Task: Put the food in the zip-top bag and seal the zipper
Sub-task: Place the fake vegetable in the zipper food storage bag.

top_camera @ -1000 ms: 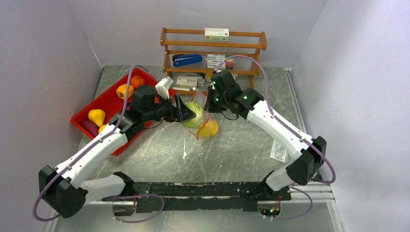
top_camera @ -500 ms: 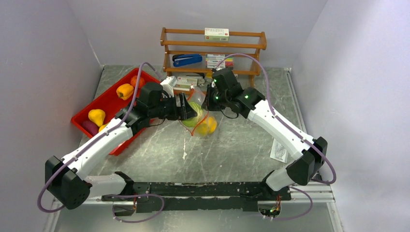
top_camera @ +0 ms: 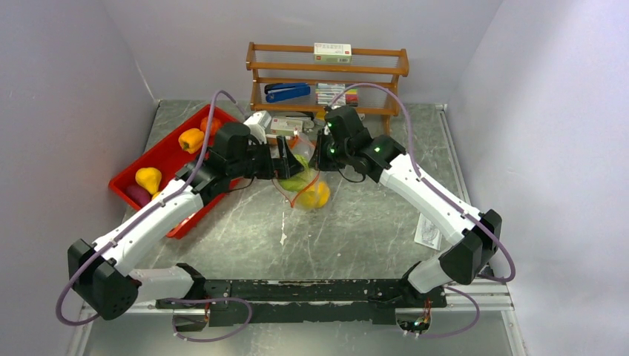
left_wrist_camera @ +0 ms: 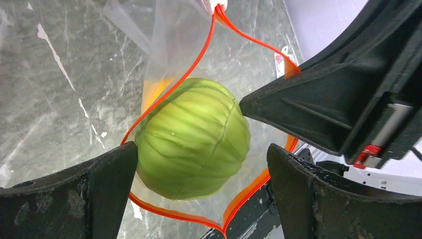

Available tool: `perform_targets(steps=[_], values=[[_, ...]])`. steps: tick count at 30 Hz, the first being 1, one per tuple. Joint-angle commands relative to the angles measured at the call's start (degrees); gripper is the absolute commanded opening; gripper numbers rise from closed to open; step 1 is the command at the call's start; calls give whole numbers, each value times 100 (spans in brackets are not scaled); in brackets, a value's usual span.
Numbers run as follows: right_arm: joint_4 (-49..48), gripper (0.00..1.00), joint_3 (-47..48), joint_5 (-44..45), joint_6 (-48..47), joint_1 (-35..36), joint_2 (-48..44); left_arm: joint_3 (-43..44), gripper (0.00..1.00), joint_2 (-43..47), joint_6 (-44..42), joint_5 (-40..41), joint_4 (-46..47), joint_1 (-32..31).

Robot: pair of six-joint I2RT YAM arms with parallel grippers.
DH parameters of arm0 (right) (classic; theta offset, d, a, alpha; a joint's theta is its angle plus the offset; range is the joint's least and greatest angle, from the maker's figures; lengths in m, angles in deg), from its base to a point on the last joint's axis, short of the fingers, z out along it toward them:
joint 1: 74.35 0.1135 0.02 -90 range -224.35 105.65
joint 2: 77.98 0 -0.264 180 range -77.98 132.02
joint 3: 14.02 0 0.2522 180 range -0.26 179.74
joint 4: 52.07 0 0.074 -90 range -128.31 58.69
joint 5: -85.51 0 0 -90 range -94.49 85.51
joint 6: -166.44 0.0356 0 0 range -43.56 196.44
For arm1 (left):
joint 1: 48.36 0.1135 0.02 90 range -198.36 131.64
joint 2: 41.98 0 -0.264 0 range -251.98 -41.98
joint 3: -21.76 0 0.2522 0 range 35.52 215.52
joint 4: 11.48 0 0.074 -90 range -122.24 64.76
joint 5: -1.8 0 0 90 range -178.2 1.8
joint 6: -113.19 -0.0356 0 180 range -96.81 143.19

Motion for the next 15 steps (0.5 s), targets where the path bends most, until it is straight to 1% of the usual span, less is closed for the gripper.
perform_targets(steps=[1, 6, 10, 13, 15], values=[[-190, 0, -87, -91, 58, 33, -142, 323, 99, 303, 23, 115, 255, -82], [-213, 0, -127, -96, 104, 28, -138, 465, 99, 476, 22, 211, 188, -91], [-210, 0, -112, -111, 122, 36, -138, 482, 99, 568, -112, 320, 209, -91], [-189, 0, -116, -83, 133, 32, -162, 574, 99, 609, -267, 509, 39, -90], [-184, 0, -102, -78, 137, 30, -174, 633, 96, 661, -398, 649, -97, -91]])
